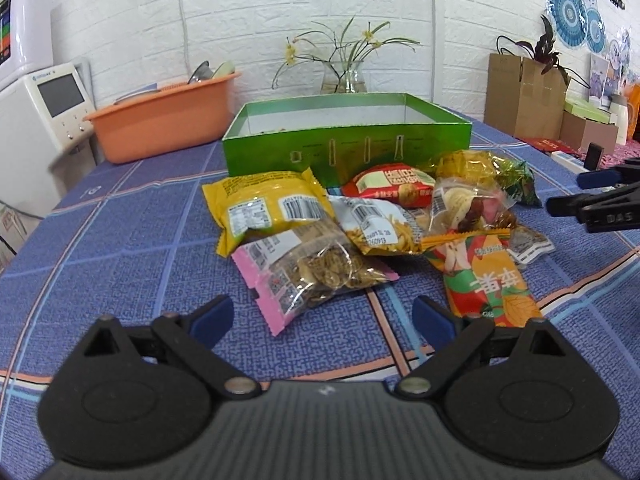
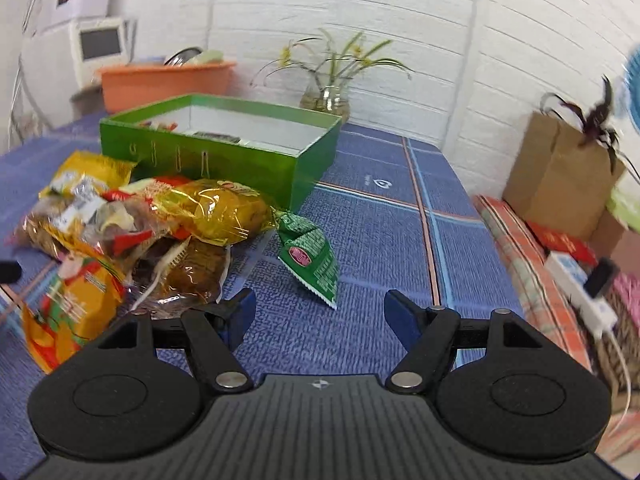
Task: Organize snacks
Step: 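Grasp the green sachet with the right tool, then grasp the clear bag of round pastry with the left tool while the right tool lifts the green sachet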
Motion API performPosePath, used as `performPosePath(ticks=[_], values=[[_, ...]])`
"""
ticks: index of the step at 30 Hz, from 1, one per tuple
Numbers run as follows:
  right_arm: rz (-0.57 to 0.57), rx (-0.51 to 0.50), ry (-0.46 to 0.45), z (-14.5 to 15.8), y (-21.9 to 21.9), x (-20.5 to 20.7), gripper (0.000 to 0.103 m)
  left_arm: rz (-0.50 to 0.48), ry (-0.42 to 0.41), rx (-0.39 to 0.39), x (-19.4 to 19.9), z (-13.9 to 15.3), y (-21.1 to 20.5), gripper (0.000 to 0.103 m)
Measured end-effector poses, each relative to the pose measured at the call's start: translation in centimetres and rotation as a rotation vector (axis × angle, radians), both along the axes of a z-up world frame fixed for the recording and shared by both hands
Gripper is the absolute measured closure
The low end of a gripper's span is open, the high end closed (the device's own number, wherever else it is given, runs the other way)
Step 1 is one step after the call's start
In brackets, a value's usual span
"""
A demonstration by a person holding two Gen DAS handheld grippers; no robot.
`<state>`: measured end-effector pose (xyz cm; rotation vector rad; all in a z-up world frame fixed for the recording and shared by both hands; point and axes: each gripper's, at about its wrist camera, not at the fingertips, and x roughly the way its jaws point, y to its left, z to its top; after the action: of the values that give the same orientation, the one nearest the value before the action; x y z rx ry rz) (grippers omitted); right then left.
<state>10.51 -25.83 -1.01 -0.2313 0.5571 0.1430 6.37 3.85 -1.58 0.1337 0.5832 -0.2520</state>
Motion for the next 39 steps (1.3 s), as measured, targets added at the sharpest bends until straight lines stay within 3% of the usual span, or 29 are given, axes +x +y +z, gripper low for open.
performPosePath(ticks=[8,13,16,18,20,23,31,34,37,38,39], values=[[0.044,-0.079,-0.043,-1.6,0.7,3.0,0.0,-0.062,-0.045,0.009,-0.1,1.6,-1.3,0.009],[0.069,-0.037,-0.012,-1.8,0.6,4.4,0.0,-0.079,-0.06,0.03,0.2,2.0,-2.7,0.009],[0.103,-0.055,-0.013,-2.0,1.3,4.7,0.0,-0.126,-0.034,-0.012,1.1,2.4,-3.4,0.009],[0.112,-0.059,-0.01,-1.9,1.5,4.9,0.005,-0.161,-0.007,-0.068,2.1,2.8,-3.9,0.009],[0.108,-0.073,-0.009,-1.9,1.6,4.9,0.022,-0.154,0.013,-0.103,3.3,3.2,-4.6,0.009],[0.093,-0.076,-0.008,-2.0,1.1,4.9,0.039,-0.138,0.016,-0.14,4.9,3.5,-5.7,0.009],[0.081,0.0,0.015,-2.0,-0.1,4.9,0.04,-0.237,0.044,-0.111,6.0,2.5,-8.7,0.009],[0.077,0.025,0.025,-2.0,-0.3,5.0,0.04,-0.257,0.074,-0.135,6.7,1.6,-9.0,0.01],[0.078,0.037,0.029,-2.0,-0.4,5.0,0.038,-0.254,0.092,-0.134,7.4,1.0,-8.8,0.015],[0.076,0.038,0.03,-2.0,-0.4,5.0,0.037,-0.259,0.094,-0.125,7.5,0.9,-8.8,0.024],[0.069,0.036,0.029,-2.0,-0.4,5.0,0.034,-0.26,0.11,-0.121,7.7,0.8,-8.7,0.049]])
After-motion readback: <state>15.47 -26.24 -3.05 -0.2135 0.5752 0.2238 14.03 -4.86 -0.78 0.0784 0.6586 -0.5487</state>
